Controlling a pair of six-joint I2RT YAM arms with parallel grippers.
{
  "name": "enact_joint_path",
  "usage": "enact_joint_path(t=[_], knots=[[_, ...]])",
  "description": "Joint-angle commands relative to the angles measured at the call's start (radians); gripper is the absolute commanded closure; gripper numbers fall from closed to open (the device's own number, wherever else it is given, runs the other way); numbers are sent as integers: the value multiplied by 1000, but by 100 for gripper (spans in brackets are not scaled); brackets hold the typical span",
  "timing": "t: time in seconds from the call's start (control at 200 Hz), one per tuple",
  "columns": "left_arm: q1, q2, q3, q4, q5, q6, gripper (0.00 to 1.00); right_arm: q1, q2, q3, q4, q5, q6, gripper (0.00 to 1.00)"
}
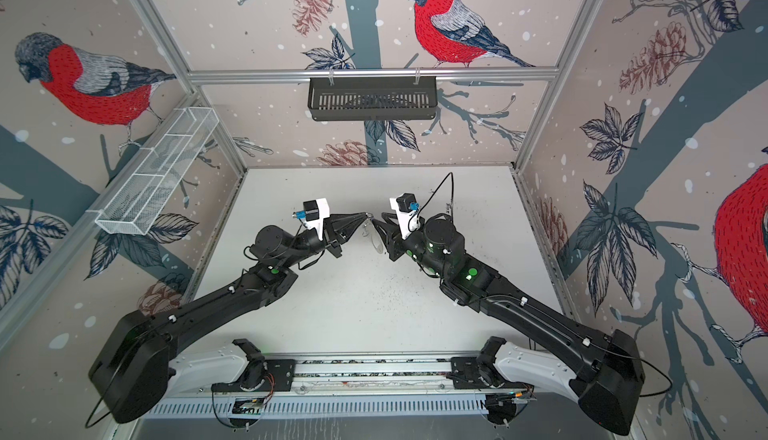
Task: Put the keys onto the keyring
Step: 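Open the right gripper and draw it back from the split ring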
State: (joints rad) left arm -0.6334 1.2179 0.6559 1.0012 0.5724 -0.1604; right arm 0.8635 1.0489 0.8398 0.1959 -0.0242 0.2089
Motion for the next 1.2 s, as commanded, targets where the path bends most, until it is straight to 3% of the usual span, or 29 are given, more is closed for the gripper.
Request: enact_joint_path(t=[0.0, 0.5, 1.196], knots=[[-4, 9, 8, 81, 7, -22, 100, 19, 7, 9, 45, 22, -12, 67], [-23, 41, 5, 111, -13, -30, 100, 164, 40, 11, 61, 152, -78, 71], [-23, 22, -12, 116, -12, -30, 100, 141, -71, -22, -17, 318, -81, 72]])
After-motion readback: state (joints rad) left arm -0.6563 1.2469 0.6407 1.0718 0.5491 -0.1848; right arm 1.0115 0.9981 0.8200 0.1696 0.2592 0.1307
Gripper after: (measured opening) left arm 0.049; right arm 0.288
